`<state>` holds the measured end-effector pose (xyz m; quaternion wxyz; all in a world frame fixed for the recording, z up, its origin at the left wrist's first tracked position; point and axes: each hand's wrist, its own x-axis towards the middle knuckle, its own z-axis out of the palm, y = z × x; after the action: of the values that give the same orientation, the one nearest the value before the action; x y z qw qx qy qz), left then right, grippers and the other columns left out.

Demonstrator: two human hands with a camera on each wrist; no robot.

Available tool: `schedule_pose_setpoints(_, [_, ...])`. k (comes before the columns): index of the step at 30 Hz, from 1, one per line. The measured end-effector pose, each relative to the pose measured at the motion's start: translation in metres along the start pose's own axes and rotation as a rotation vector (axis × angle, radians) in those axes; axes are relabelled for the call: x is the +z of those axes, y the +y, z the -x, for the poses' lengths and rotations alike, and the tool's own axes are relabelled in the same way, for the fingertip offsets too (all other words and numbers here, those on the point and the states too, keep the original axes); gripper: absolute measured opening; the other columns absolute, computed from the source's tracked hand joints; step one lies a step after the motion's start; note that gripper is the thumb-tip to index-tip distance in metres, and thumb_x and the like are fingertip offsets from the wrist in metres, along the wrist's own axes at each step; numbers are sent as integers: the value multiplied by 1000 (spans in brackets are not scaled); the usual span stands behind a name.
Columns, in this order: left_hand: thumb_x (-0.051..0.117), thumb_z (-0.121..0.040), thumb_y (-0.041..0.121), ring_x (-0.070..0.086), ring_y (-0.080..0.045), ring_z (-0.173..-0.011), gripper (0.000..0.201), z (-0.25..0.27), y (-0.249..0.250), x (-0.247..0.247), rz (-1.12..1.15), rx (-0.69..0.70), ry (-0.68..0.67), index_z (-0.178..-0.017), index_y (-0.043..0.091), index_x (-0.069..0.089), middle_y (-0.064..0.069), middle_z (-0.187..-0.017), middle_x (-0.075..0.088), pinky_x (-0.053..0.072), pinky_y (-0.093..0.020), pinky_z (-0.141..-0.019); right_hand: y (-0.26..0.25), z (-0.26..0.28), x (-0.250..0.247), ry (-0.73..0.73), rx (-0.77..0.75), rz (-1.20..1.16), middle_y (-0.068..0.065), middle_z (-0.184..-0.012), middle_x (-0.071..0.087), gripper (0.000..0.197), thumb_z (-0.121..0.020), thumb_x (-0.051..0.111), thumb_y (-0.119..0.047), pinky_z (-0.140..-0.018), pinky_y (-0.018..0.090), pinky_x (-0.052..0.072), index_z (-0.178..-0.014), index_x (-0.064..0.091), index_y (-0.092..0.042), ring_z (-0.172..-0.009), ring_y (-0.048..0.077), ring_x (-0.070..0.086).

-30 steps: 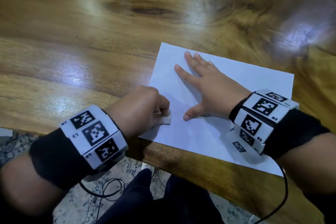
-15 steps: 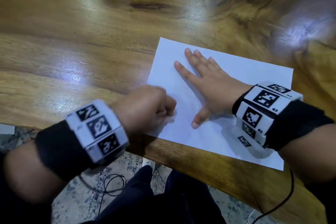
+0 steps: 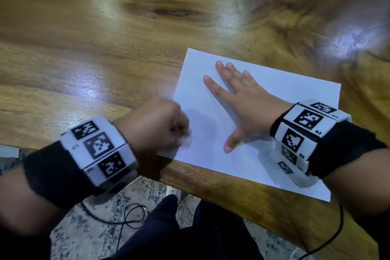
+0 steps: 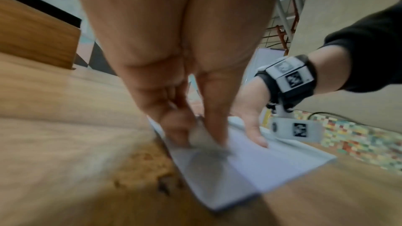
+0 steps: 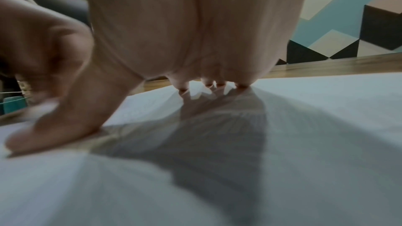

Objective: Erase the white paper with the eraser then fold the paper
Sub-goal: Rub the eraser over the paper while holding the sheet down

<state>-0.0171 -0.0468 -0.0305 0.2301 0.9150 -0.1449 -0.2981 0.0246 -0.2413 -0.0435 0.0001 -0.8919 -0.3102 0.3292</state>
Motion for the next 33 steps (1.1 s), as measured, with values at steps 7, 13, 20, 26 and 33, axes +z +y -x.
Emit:
schedule_pose_setpoints(7, [72,-72,22,54,-14,-70,9,16,-5,7,10,35,-14,-69,14,68,2,-75,58,35,-19,-59,0,1,-1,1,2,-3,7,-147,-42,145,-51,77,-66,-110,34,-20,-143,-28,-27,-136,21,-36])
schedule_pose_setpoints(13, [71,-72,23,61,-22,-79,11,-14,6,-5,5,41,210,-80,17,70,-7,-83,69,40,-26,-68,1,-1,0,7,1,1,7,-147,-42,145,-51,78,-65,-110,34,-19,-143,-27,-28,-136,21,-36])
schedule_pose_setpoints(20, [69,-70,22,46,-4,-57,10,1,10,-12,27,33,172,-78,17,68,-3,-69,64,33,-11,-55,1,-1,2,9,1,4,7,-146,-43,146,-51,77,-66,-110,35,-19,-142,-29,-28,-136,21,-37])
schedule_pose_setpoints(26, [64,-77,24,48,-15,-72,13,-35,27,-6,-14,19,295,-87,16,67,1,-75,53,26,-23,-61,1,0,0,25,-4,-14,6,-148,-41,146,-49,79,-65,-110,34,-19,-144,-27,-29,-138,21,-34])
schedule_pose_setpoints(33, [66,-75,21,61,-23,-82,7,-4,23,14,34,137,-71,-78,16,69,-5,-84,62,45,-27,-69,3,-2,3,26,-4,0,7,-147,-42,146,-50,77,-67,-110,35,-20,-143,-28,-27,-137,22,-36])
